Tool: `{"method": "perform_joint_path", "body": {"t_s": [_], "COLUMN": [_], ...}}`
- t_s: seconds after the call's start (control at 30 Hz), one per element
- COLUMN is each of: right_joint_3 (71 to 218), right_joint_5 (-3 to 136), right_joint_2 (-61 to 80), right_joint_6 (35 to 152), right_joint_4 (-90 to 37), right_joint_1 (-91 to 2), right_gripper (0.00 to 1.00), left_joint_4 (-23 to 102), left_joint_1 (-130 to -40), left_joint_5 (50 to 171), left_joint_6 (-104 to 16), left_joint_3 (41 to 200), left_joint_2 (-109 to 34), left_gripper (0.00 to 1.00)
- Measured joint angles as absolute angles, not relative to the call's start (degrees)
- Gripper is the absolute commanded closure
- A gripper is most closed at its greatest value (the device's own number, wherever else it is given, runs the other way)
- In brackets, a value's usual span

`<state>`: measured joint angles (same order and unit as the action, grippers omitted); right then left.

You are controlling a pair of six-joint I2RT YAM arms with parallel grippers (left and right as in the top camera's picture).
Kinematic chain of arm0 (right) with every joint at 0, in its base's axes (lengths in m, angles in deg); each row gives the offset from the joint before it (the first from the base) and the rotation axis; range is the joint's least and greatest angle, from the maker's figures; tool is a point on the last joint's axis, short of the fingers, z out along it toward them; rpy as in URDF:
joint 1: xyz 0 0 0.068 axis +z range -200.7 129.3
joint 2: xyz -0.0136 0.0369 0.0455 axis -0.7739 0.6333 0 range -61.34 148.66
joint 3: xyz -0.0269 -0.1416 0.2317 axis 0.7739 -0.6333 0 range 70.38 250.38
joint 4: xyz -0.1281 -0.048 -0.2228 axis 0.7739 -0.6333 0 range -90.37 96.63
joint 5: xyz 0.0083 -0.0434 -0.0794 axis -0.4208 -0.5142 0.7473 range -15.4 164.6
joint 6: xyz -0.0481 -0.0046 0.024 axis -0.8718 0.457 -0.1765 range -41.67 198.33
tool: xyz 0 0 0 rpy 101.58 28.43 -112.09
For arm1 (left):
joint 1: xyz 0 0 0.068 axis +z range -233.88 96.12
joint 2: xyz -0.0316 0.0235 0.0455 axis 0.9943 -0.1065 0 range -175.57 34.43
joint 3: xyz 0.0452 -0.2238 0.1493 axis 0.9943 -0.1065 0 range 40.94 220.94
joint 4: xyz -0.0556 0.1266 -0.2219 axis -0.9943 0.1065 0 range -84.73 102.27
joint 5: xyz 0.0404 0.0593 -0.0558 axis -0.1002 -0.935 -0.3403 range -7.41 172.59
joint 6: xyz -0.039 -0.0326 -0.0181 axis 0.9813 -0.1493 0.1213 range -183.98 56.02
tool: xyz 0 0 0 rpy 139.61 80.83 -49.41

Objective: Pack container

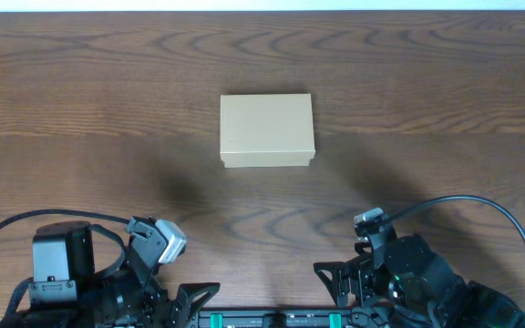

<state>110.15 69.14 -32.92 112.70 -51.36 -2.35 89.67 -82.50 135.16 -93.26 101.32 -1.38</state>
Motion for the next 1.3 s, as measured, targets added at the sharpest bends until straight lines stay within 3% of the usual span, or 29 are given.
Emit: {"method": "perform_joint_path", "body": {"t_s": [0.3,0.7,0.87,1.03,1.3], "right_joint_3": [110.04,110.04,110.02,109.85,109.71], "right_joint_5": [69.14,69.14,69.14,69.14,69.14], "right_joint_2": [-32.92,-32.92,-32.92,-32.92,-32.92], "right_joint_6": [113.7,113.72,113.72,113.72,113.72], "right_joint_4": [-51.39,-51.36,-51.36,-51.36,-51.36], "right_joint_1": [-2.35,-2.35,-2.35,-2.35,-2.35], "right_gripper": [0.01,0.01,0.01,0.01,0.01], "left_joint_4": [89.78,89.13,73.87,55.88,40.37], "left_joint_1": [-82.5,-82.5,-81.23,-77.8,-76.62], "left_joint_5": [122.22,118.38,115.56,109.39,104.7], "left_joint_6": [-92.06,-91.09,-87.44,-74.42,-62.2], "left_joint_3": [101.32,101.3,98.44,84.6,63.99], "left_joint_2": [-1.38,-1.12,3.41,14.29,25.16], "left_gripper": [0.05,0.05,0.05,0.05,0.05]}}
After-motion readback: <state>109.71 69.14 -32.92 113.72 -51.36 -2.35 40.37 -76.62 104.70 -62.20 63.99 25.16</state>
